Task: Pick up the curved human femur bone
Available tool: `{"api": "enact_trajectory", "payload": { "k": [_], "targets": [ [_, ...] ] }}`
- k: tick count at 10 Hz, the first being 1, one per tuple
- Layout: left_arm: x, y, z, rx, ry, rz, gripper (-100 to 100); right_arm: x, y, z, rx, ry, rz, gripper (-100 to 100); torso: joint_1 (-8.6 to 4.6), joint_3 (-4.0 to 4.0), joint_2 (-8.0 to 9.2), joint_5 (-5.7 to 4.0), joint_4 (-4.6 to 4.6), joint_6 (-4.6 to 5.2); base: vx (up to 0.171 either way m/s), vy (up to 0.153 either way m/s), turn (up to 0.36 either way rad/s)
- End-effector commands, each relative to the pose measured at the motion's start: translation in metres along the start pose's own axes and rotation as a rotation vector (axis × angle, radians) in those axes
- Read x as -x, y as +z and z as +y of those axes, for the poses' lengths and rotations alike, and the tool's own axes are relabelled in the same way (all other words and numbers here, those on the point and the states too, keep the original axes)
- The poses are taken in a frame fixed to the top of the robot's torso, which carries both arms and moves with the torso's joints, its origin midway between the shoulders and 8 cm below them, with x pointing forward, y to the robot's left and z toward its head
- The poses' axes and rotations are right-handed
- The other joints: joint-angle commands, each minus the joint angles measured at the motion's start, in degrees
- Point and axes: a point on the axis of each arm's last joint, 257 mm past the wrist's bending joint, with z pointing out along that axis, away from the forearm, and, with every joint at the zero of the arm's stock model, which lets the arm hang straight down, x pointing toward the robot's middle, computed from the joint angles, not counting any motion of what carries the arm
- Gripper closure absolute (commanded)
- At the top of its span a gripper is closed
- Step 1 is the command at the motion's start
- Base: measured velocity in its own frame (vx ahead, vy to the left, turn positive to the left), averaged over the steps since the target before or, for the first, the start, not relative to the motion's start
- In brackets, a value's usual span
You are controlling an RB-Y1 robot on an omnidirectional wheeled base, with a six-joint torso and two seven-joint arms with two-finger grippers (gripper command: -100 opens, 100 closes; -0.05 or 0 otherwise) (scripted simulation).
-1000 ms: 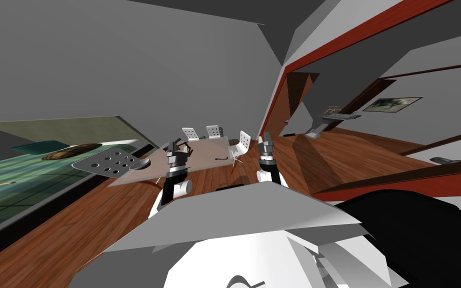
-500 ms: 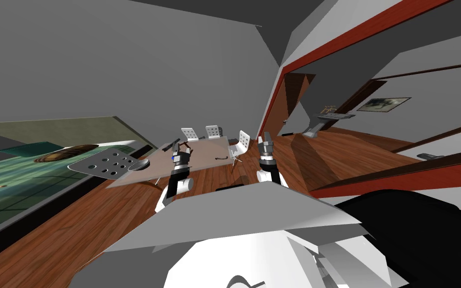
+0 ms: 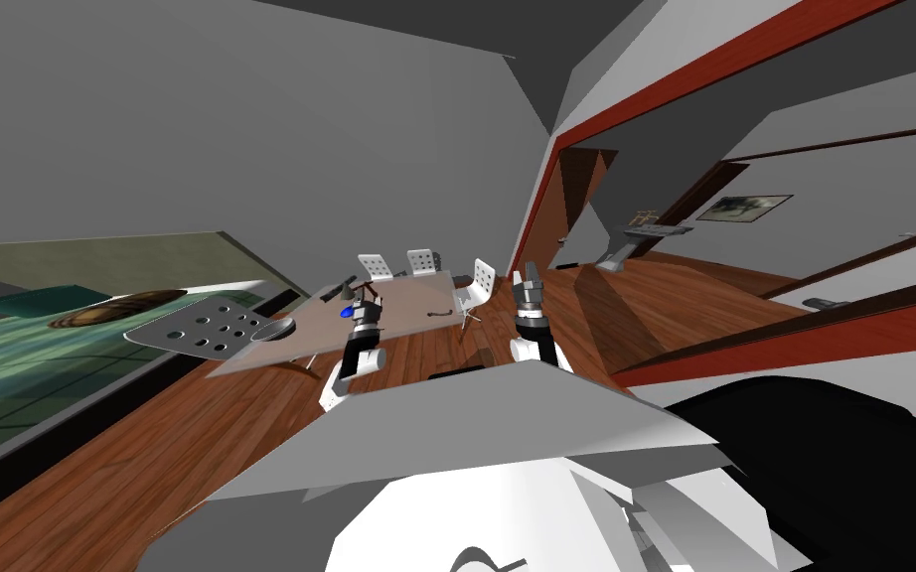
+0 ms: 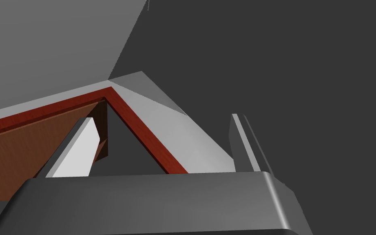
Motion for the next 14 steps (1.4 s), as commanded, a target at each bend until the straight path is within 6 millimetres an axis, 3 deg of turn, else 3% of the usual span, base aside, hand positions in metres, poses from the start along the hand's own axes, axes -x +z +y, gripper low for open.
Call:
{"api": "enact_trajectory", "payload": {
  "k": [1, 3, 10, 11, 14],
  "targets": [
    [0.005, 0.006, 0.019, 0.045, 0.0, -0.012, -100, 0.0, 0.0, 0.0, 0.0, 0.0, 0.0, 0, 0.0, 0.0, 0.0, 0.0, 0.0, 0.0, -0.02, 0.021, -0.064],
    [0.01, 0.006, 0.047, 0.106, 0.0, -0.026, -100, 0.0, 0.0, 0.0, 0.0, 0.0, 0.0, 0, -0.01, 0.0, 0.0, 0.0, 0.0, -0.02, -0.01, 0.013, -0.038],
    [0.015, 0.006, 0.118, 0.27, -0.004, -0.05, -100, 0.0, 0.0, 0.0, 0.0, 0.0, 0.0, 0, -0.09, -0.06, -0.1, -0.02, -0.02, 0.0, 0.004, 0.002, -0.039],
    [0.011, 0.013, 0.125, 0.291, -0.006, -0.046, -100, 0.0, 0.0, 0.0, 0.0, 0.0, 0.0, 0, -0.1, -0.05, -0.09, -0.02, -0.02, -0.02, 0.01, -0.009, -0.051],
    [0.012, 0.001, 0.165, 0.386, -0.005, -0.054, -100, 0.0, 0.0, 0.0, 0.0, 0.0, 0.0, 0, -0.12, -0.08, -0.15, -0.03, -0.03, -0.01, 0.021, -0.007, -0.043]
  ]
}}
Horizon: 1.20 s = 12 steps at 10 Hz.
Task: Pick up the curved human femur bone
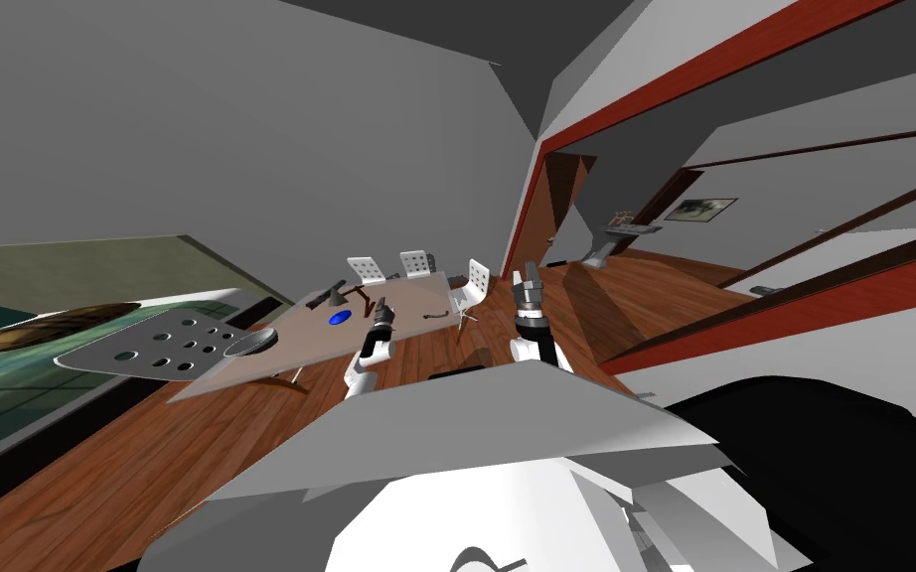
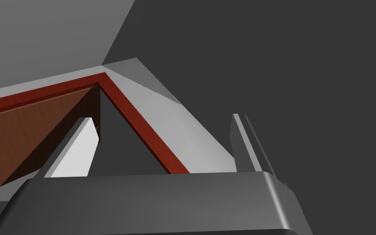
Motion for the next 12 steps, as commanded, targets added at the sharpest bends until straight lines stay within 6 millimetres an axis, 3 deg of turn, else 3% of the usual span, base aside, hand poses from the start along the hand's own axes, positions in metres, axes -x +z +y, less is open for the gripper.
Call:
{"api": "enact_trajectory", "payload": {
  "k": [1, 6, 8, 12],
  "targets": [
    [0.002, 0.001, 0.012, 0.021, 0.001, -0.003, -100, 0.0, 0.0, 0.0, 0.0, 0.0, 0.0, 0, 0.0, 0.0, 0.0, 0.0, 0.0, 0.0, 0.011, -0.004, 0.008],
    [-0.013, 0.012, 0.067, 0.179, 0.013, 0.01, -100, 0.0, 0.0, 0.0, 0.0, 0.0, 0.0, 0, -0.03, -0.02, -0.04, -0.01, -0.01, 0.0, 0.03, -0.016, -0.051],
    [-0.01, 0.007, 0.084, 0.214, 0.014, 0.004, -100, 0.0, 0.0, 0.0, 0.0, 0.0, 0.0, 0, -0.05, -0.03, -0.06, -0.01, -0.01, -0.01, 0.026, -0.015, -0.008],
    [-0.022, 0.005, 0.125, 0.335, 0.032, 0.019, -100, 0.0, 0.0, 0.0, 0.0, 0.0, 0.0, 0, -0.08, -0.04, -0.08, -0.02, 0.0, 0.02, 0.036, -0.023, -0.049]
  ]
}}
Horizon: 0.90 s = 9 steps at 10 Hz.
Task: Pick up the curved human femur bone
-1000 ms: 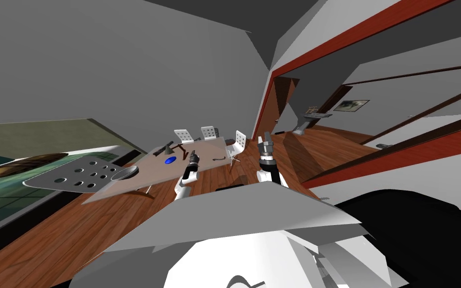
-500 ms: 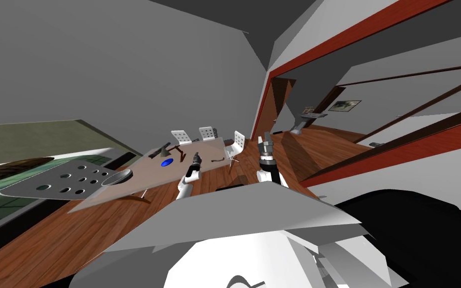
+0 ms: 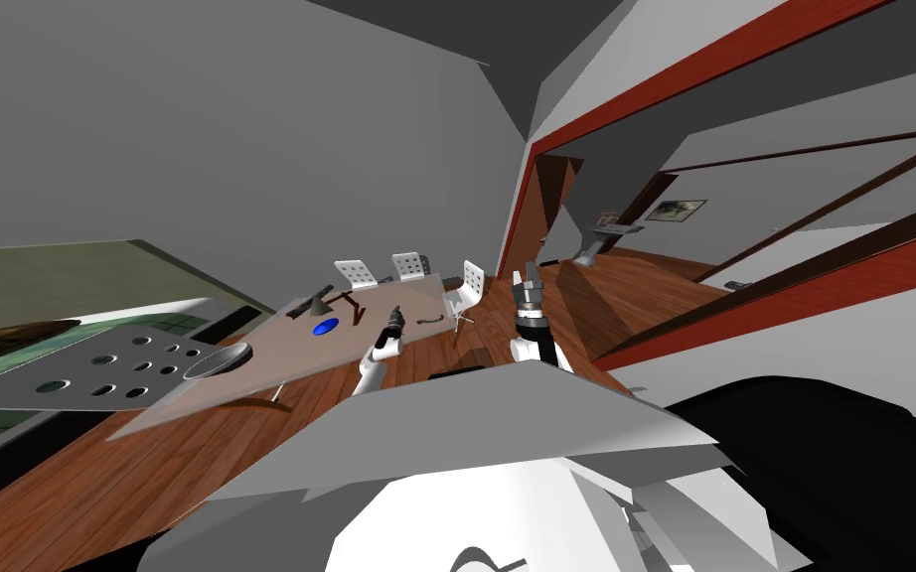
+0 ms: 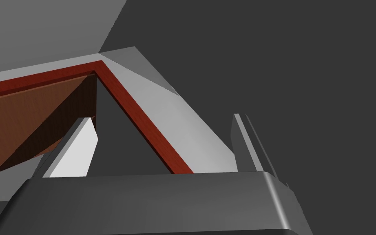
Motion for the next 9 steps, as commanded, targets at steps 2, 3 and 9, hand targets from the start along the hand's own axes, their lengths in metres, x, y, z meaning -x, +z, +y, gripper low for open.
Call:
{"api": "enact_trajectory", "payload": {
  "k": [2, 3, 9],
  "targets": [
    [-0.009, 0.004, 0.026, 0.075, 0.013, 0.008, -100, 0.0, 0.0, 0.0, 0.0, 0.0, 0.0, 0, 0.05, 0.04, 0.07, 0.01, 0.01, -0.01, 0.029, -0.012, -0.029],
    [-0.007, 0.002, 0.037, 0.096, 0.013, 0.005, -100, 0.0, 0.0, 0.0, 0.0, 0.0, 0.0, 0, 0.02, 0.03, 0.04, 0.01, 0.02, 0.02, 0.039, -0.016, -0.04],
    [-0.024, 0.001, 0.1, 0.286, 0.058, 0.027, -100, 0.0, 0.0, 0.0, 0.0, 0.0, 0.0, 0, 0.03, 0.02, 0.03, 0.0, 0.01, -0.01, 0.046, -0.02, -0.039]
  ]
}}
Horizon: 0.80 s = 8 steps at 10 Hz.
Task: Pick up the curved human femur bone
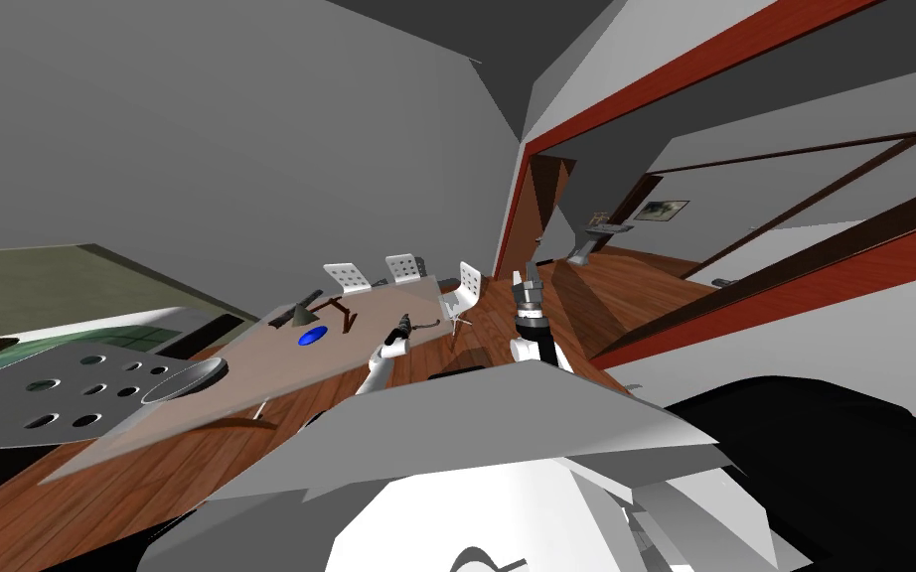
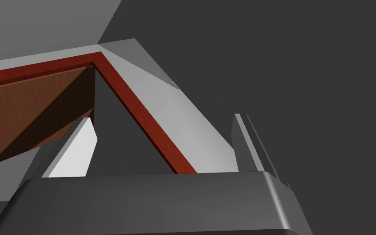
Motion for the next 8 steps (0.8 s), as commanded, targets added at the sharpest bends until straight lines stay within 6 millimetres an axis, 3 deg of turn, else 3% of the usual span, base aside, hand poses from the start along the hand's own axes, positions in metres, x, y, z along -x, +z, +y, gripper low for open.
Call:
{"api": "enact_trajectory", "payload": {
  "k": [1, 4, 8],
  "targets": [
    [0.0, 0.002, 0.015, 0.038, 0.01, 0.003, -100, 0.0, 0.0, 0.0, 0.0, 0.0, 0.0, 0, 0.0, 0.0, 0.0, 0.0, 0.0, 0.0, 0.063, -0.027, -0.032],
    [-0.005, 0.003, 0.035, 0.098, 0.026, 0.009, -100, 0.0, 0.0, 0.0, 0.0, 0.0, 0.0, 0, -0.01, 0.02, 0.04, 0.0, 0.01, 0.0, 0.041, -0.018, -0.027],
    [-0.014, 0.001, 0.084, 0.252, 0.073, 0.02, -100, 0.0, 0.0, 0.0, 0.0, 0.0, 0.0, 0, -0.02, -0.06, -0.08, -0.01, -0.03, -0.02, 0.075, -0.023, -0.05]
  ]
}}
